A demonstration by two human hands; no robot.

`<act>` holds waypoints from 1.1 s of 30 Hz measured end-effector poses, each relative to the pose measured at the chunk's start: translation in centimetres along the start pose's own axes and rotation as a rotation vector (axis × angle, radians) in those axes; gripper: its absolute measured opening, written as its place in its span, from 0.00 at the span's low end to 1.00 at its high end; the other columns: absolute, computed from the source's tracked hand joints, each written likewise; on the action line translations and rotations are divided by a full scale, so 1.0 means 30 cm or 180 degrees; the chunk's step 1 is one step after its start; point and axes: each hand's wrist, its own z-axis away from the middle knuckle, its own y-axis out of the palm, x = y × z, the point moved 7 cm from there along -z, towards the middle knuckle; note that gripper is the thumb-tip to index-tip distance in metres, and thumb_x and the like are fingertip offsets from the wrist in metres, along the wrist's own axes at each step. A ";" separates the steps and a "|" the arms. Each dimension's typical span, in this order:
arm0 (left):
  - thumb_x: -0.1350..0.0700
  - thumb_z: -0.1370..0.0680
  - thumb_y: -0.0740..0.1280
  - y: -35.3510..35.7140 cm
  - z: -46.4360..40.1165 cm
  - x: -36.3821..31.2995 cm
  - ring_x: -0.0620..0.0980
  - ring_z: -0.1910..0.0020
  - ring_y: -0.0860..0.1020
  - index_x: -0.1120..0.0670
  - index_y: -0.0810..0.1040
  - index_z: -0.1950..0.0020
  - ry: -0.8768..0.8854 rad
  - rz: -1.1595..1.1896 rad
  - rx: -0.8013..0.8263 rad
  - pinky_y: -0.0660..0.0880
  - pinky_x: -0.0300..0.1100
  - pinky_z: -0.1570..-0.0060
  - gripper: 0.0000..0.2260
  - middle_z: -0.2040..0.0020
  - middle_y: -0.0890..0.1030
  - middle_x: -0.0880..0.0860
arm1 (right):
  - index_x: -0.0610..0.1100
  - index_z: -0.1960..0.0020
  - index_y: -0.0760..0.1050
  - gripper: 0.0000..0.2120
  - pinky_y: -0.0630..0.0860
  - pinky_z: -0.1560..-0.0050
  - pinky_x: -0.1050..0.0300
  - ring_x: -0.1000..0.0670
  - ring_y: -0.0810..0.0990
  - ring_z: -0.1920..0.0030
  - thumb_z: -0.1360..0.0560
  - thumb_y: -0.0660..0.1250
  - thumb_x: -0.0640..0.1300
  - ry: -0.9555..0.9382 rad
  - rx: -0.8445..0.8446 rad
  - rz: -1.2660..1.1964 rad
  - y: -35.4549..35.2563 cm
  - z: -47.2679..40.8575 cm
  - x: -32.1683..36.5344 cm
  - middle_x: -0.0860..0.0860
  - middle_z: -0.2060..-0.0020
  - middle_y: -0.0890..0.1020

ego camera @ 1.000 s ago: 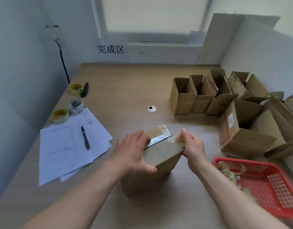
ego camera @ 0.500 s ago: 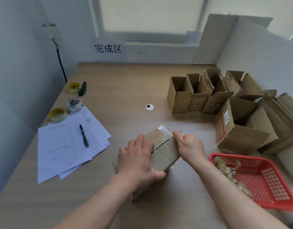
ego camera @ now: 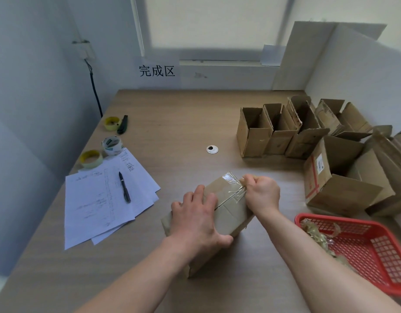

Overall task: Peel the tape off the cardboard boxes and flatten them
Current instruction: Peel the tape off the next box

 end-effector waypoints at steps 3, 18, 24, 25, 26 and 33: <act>0.26 0.45 0.61 -0.001 -0.002 -0.001 0.55 0.34 0.65 0.43 0.65 0.39 0.0005 -0.0003 -0.0012 0.65 0.52 0.44 0.39 0.29 0.61 0.49 | 0.38 0.68 0.72 0.20 0.62 0.63 0.48 0.35 0.74 0.62 0.19 0.63 0.44 -0.0735 -0.0147 0.0277 -0.001 0.021 0.064 0.38 0.68 0.78; 0.26 0.44 0.61 0.004 -0.030 0.022 0.55 0.34 0.65 0.43 0.64 0.39 -0.0029 0.0038 0.0077 0.66 0.52 0.43 0.39 0.29 0.61 0.48 | 0.39 0.72 0.66 0.25 0.61 0.66 0.49 0.40 0.68 0.64 0.20 0.62 0.50 0.0175 0.0101 -0.0234 0.024 -0.030 0.067 0.45 0.75 0.66; 0.25 0.45 0.60 0.005 -0.032 0.026 0.56 0.37 0.66 0.43 0.65 0.40 -0.0076 0.0084 0.0034 0.66 0.53 0.46 0.38 0.31 0.63 0.49 | 0.45 0.72 0.62 0.24 0.56 0.63 0.51 0.40 0.68 0.65 0.18 0.63 0.46 -0.0433 -0.0351 -0.0460 0.026 0.032 0.124 0.46 0.73 0.69; 0.25 0.45 0.60 0.005 -0.035 0.029 0.56 0.37 0.66 0.43 0.65 0.41 -0.0077 0.0082 0.0037 0.67 0.52 0.46 0.38 0.32 0.63 0.49 | 0.45 0.73 0.61 0.25 0.55 0.64 0.51 0.41 0.66 0.66 0.19 0.63 0.46 -0.0373 -0.0349 -0.0639 0.027 0.029 0.116 0.48 0.75 0.66; 0.25 0.45 0.61 0.009 -0.035 0.031 0.56 0.37 0.66 0.43 0.65 0.41 -0.0076 0.0082 0.0049 0.67 0.52 0.46 0.38 0.32 0.63 0.49 | 0.44 0.73 0.61 0.26 0.55 0.64 0.50 0.42 0.65 0.67 0.19 0.63 0.47 -0.0295 -0.0341 -0.0786 0.024 0.025 0.108 0.50 0.76 0.63; 0.25 0.46 0.60 0.011 -0.043 0.043 0.55 0.37 0.66 0.42 0.65 0.39 -0.0038 0.0233 -0.0009 0.66 0.53 0.45 0.39 0.32 0.63 0.48 | 0.34 0.68 0.72 0.31 0.67 0.58 0.51 0.48 0.68 0.63 0.24 0.63 0.62 0.0298 0.0367 -0.2061 0.042 -0.009 0.051 0.44 0.70 0.70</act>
